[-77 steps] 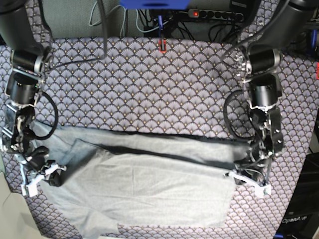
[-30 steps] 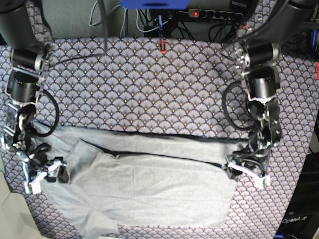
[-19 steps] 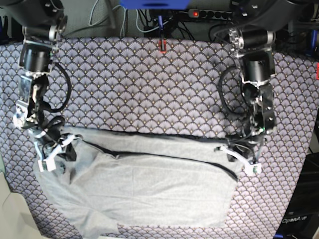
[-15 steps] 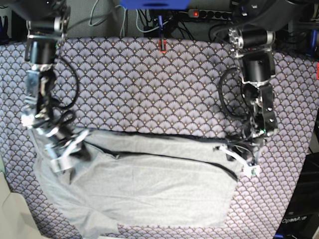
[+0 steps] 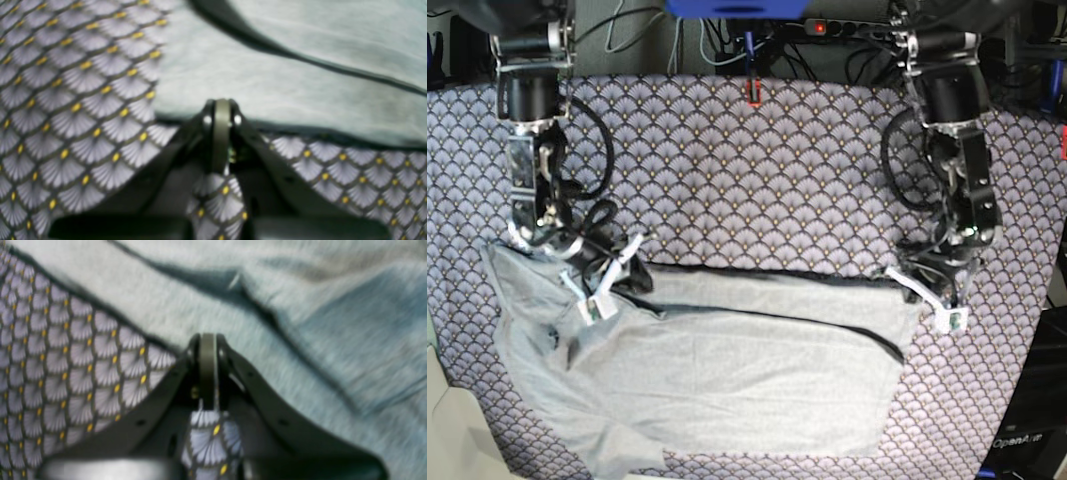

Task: Fold the T-shirt properly
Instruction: 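Release the fabric and raise both grippers off the shirt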

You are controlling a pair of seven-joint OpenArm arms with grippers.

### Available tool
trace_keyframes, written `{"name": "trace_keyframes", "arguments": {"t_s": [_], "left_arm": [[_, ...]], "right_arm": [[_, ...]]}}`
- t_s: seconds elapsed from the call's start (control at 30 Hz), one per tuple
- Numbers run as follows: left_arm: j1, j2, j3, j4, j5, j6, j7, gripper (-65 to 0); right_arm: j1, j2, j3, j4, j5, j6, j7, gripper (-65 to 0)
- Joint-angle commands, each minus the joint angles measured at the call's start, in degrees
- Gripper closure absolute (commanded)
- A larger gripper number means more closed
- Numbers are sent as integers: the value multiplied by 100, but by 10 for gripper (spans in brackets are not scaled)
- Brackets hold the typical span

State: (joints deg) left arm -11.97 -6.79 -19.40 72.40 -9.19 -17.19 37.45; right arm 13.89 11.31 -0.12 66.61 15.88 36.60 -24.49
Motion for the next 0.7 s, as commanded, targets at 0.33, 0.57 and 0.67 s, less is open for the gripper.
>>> {"name": "trace_keyframes", "arguments": {"t_s": [0.33, 0.57, 0.67], "left_arm": [[331, -47, -711, 615, -17, -96, -75, 0], [445, -47, -816, 615, -17, -96, -75, 0], [445, -47, -816, 624, -17, -96, -75, 0]], "right_arm": [[602, -45, 25, -696, 113, 28, 423, -2], [620, -142, 8, -714, 113, 28, 458, -2], [620, -160, 8, -714, 113, 28, 458, -2]]}}
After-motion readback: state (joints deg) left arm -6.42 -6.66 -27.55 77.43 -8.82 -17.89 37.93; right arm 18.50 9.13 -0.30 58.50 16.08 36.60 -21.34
